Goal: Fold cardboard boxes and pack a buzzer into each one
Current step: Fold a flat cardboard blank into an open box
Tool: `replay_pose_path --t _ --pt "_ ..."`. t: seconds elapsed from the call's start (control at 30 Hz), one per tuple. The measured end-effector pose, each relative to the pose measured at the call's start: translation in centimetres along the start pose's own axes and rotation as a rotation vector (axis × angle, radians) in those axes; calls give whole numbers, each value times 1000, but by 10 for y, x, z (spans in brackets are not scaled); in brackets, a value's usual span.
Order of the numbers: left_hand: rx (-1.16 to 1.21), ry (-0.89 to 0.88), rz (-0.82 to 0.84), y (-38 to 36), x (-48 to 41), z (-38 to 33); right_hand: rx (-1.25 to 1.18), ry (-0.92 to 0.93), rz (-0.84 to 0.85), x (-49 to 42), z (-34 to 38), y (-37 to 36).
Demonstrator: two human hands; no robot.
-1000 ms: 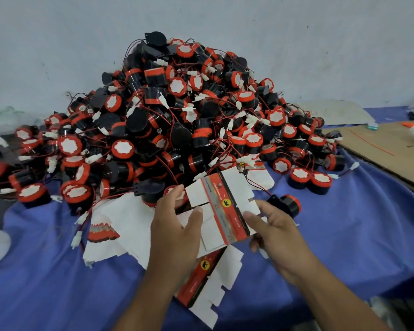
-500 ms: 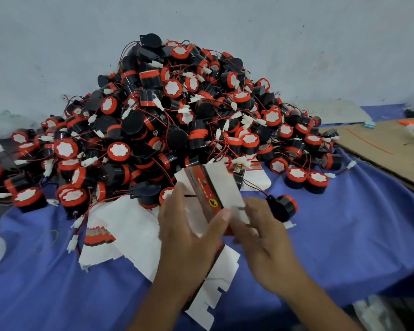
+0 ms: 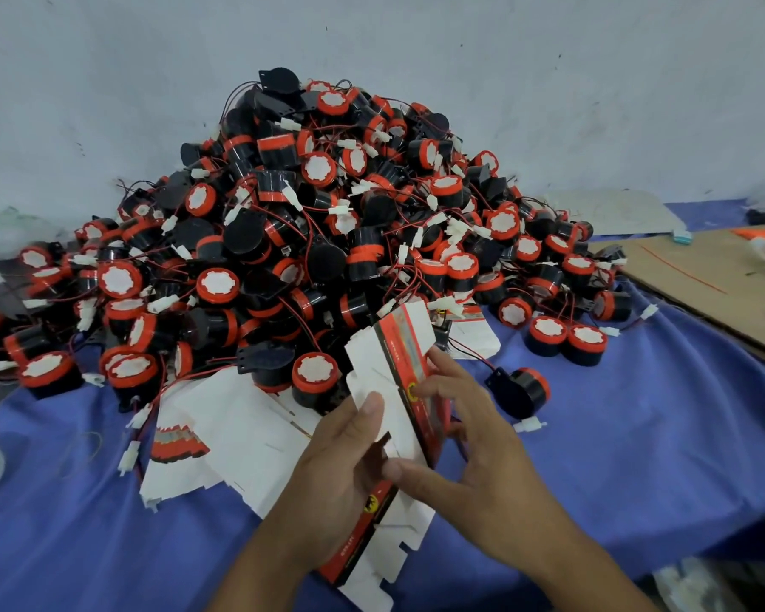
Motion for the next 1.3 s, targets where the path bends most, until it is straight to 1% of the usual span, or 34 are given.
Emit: replay_pose_path --t 0.13,0.23,0.33,0.4,0.5,0.6,0.67,0.73,0.8,0.9,0.97,1.03,1.1,1.13,1.2,1.23,1.3 --pt "-195 -71 9 0 -1 -6 -66 -42 33 -2 -2 0" --pt "-338 -111 -28 3 -3 -8 -53 -54 61 -2 -3 1" --pt "-369 -116 -58 8 -3 -11 -23 -69 93 0 -7 6" --pt "-365 -136 -70 10 -3 -14 -50 -94 149 1 -7 7" --pt "-302 -163 -9 7 -1 -16 -135 -101 228 0 -8 5" --pt "-331 -173 32 2 1 -17 -224 -100 259 -1 -8 4" --pt "-317 -159 13 1 1 -18 -229 -89 269 -2 -8 6" --pt "-313 -189 -3 0 2 -19 -249 -79 276 -3 -10 9" --pt "-237 -200 -25 1 5 -19 -277 -77 283 -3 -12 11" --pt "-93 -146 -61 4 5 -17 -313 -79 290 -3 -12 12" --pt "-38 -119 -70 4 4 -16 -336 -90 269 -3 -14 13" --pt "17 -117 -74 3 2 -15 -310 -103 248 -3 -16 16" --pt "80 -128 -81 3 2 -16 -176 -78 201 -2 -17 17" --pt "120 -132 -90 4 2 -16 -78 -41 151 -1 -15 18" --pt "184 -139 -115 7 2 -16 72 68 1 1 -10 17" --pt "187 -139 -122 8 1 -14 126 111 -76 1 -8 16" --pt "125 -130 -122 9 -1 -9 197 141 -199 1 -5 18"
Point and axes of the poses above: each hand's wrist, its own x-axis away from the middle knuckle, its own y-axis out of the back of the hand, z = x × y, the point moved 4 cm from there along -x, towards the middle knuckle, and after that the axes turned 8 degrees about y, right-handed, at the moved point
